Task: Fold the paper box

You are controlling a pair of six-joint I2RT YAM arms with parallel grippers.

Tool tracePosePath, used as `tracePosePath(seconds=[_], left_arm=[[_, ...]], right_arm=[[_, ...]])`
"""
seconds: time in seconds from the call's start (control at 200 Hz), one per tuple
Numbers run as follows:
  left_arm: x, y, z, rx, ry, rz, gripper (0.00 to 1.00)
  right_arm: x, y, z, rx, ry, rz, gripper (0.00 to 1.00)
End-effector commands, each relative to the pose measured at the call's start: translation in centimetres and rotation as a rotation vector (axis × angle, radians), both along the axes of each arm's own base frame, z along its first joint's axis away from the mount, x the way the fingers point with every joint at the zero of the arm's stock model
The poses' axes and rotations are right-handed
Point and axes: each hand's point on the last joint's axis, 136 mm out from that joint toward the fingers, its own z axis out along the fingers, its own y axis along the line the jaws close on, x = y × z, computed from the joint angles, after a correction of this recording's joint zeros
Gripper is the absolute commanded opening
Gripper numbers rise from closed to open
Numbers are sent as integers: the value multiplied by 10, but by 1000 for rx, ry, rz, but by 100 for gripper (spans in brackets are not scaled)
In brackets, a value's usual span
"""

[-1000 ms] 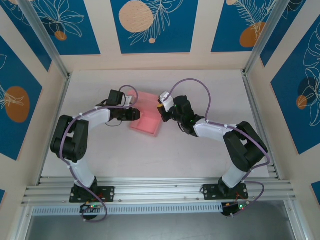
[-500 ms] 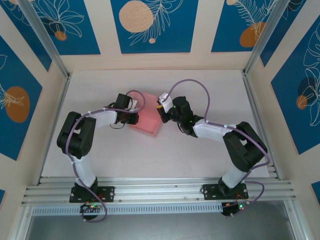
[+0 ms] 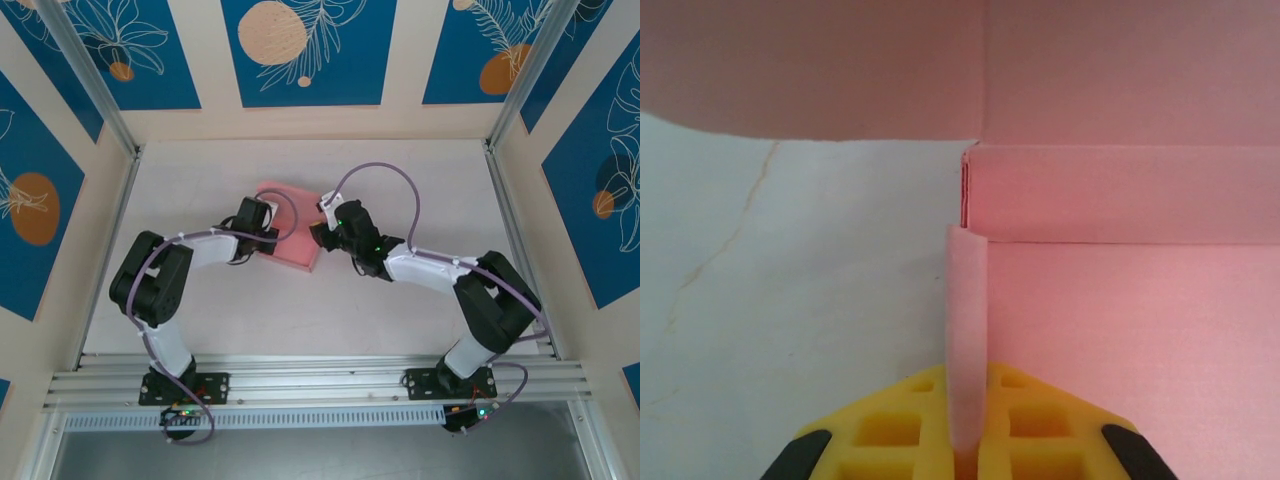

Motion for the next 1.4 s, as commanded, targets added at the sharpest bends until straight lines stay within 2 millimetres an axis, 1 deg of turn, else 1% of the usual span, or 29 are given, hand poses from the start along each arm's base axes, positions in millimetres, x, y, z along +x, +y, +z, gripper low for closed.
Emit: tracePosePath(seconds=[0.0, 0.03, 0.07, 0.11, 0.165, 0.225, 0.265, 0.325, 0.43, 0.58, 0.685, 0.75, 0.9, 1.035, 1.135, 1.26, 1.395], left_arm=[[5, 3, 13, 23, -75, 27, 0], [5, 3, 12, 29, -79, 27, 0], [4, 2, 11, 35, -78, 28, 0], [5, 4, 9, 42, -77, 38, 0], [5, 8, 9, 55, -77, 65, 0], [5, 11, 9, 65, -81, 92, 0], [5, 12, 9, 70, -85, 104, 0], [4, 14, 8, 75, -89, 114, 0], [4, 12, 5, 64, -90, 121, 0], [4, 7, 6, 52, -98, 109, 0], [3, 6, 7, 39, -108, 101, 0], [3, 5, 8, 35, -110, 98, 0], [2, 5, 8, 23, -121, 100, 0], [5, 7, 11, 14, -144, 121, 0], [7, 9, 15, 14, -173, 142, 0], [9, 11, 18, 15, -205, 160, 0], [10, 11, 21, 8, -234, 171, 0]], right_arm=[[-16, -23, 26, 62, 78, -238, 63], [-23, -29, 25, 69, 113, -283, 66], [-31, -36, 25, 97, 175, -346, 68], [-40, -45, 18, 105, 257, -410, 68], [-51, -50, 7, 122, 357, -476, 68], [-60, -47, -7, 136, 451, -510, 63], [-65, -41, -16, 145, 504, -518, 63], [-67, -30, -28, 138, 550, -524, 63], [-61, -20, -41, 91, 585, -555, 63], [-48, 3, -56, 68, 608, -525, 63], [-34, 7, -66, 49, 608, -531, 61], [-27, 12, -70, 53, 612, -520, 57], [-13, 21, -77, 42, 588, -507, 56], [-7, 22, -88, -1, 570, -525, 46], [-5, 19, -95, -48, 545, -550, 35], [-3, 15, -100, -116, 502, -582, 24], [-2, 14, -105, -146, 479, -607, 14]])
